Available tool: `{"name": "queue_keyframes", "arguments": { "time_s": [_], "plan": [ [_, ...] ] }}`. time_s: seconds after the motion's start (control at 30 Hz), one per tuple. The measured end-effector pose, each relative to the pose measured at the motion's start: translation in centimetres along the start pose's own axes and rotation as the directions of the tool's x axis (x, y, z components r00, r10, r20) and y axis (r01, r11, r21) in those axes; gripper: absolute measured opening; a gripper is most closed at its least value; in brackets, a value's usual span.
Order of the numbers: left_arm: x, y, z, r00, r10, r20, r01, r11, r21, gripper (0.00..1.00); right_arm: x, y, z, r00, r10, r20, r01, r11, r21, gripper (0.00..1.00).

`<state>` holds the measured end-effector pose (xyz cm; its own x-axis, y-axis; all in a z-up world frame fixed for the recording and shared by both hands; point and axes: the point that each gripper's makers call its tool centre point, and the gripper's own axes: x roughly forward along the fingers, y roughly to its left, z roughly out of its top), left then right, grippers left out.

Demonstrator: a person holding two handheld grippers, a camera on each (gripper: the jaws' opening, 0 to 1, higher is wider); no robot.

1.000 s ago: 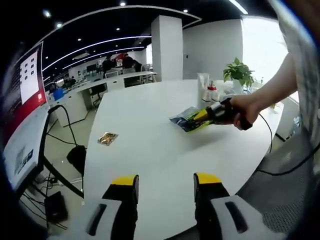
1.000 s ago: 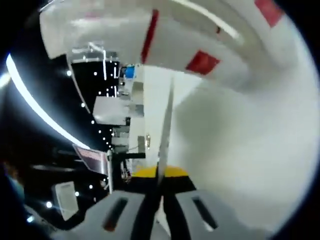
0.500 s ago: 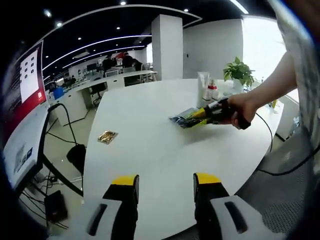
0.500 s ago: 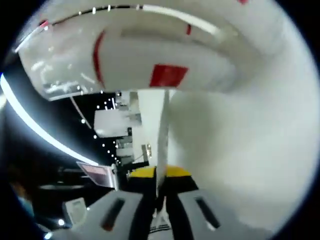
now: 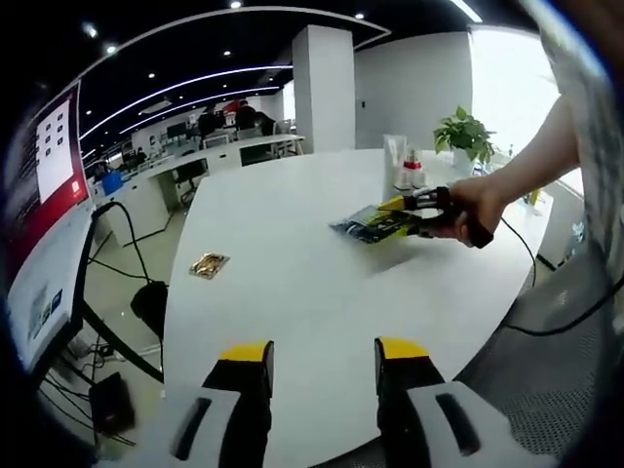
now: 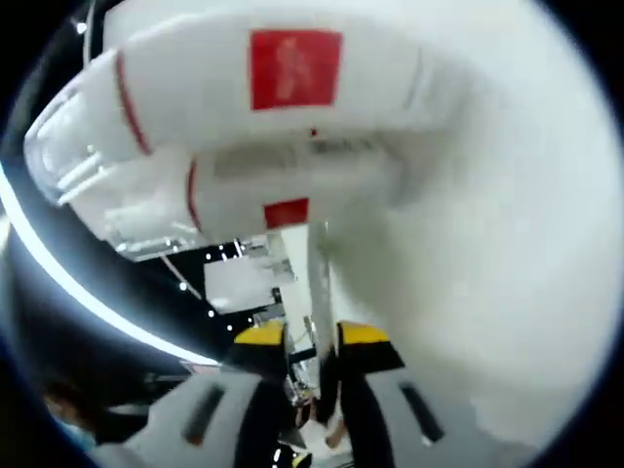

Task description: Arrange the skincare products in the storage area until every visible bottle or jar stands upright without overlapping.

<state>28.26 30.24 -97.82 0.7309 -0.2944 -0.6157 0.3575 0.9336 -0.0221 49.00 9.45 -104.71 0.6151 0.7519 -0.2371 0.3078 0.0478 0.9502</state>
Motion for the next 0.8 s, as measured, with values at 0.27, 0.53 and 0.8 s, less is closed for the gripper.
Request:
{"name": "queue_keyframes", "arguments": {
  "time_s": [0.27, 0.53, 0.8],
  "plan": [
    [0.0, 0.0, -0.1, 1.0, 0.001, -0.006, -0.001, 1.0, 0.005, 0.41, -0.7, 2.0, 0.2, 0.988, 0.1, 0.117, -0.117, 0.983, 0.144, 0.23],
    [-0.1, 0.0, -0.3, 1.0, 0.001, -0.017, -0.001, 1.0, 0.012, 0.38, -0.6, 1.3, -1.6, 0.993, 0.063, 0.102, -0.076, 0.99, 0.121, 0.19],
    [0.0, 0.0, -0.5, 1.0, -0.002, -0.027, 0.003, 1.0, 0.015, 0.37, -0.7, 2.0, -3.6, 0.998, 0.007, 0.068, -0.014, 0.995, 0.098, 0.01]
  ]
}}
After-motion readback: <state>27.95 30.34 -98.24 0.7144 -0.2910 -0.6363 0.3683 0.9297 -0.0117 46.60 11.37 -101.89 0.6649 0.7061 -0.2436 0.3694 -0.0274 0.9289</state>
